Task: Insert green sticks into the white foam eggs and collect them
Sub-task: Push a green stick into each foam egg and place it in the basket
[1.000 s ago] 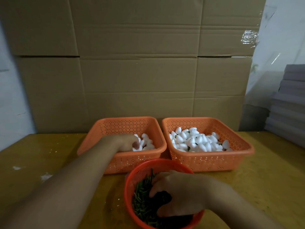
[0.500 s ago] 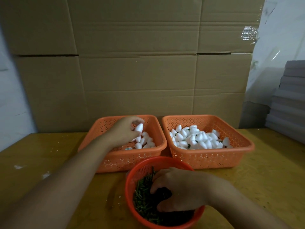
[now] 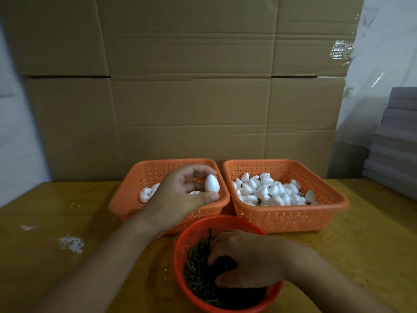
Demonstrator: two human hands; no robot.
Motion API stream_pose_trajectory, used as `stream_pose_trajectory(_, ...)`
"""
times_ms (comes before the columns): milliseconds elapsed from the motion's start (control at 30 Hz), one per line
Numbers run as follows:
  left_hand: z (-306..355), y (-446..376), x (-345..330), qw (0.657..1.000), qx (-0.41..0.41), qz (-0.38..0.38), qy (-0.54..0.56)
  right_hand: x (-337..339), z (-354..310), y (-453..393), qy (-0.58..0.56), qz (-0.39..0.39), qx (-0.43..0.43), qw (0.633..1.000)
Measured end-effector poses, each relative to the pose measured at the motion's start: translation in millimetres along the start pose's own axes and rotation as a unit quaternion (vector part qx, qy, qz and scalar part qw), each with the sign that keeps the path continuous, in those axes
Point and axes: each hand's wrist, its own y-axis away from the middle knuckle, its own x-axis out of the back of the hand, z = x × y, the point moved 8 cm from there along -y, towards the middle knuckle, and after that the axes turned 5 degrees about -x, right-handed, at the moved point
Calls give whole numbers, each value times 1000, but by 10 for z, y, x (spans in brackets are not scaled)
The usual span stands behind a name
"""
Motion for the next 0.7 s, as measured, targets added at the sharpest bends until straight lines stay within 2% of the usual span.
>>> stream_pose_trajectory(167, 55, 35, 33, 1000, -13, -4, 8, -1, 2, 3, 2, -3, 0, 1000)
stream_pose_trajectory(333, 22, 53, 101, 1000, 9, 4, 8, -1, 1, 1, 1, -7, -3, 1000)
stream_pose_trajectory(467, -12, 66, 30, 999, 39, -22, 10, -2, 3, -8, 1, -4, -2, 1000)
stream_pose_trajectory(600, -63, 78, -2, 994, 79, -36, 64, -9, 8, -17, 3, -3, -1, 1000)
stream_pose_trajectory(700, -107, 77, 19, 986, 113, -20, 118, -11, 7, -14, 3, 0, 1, 1000)
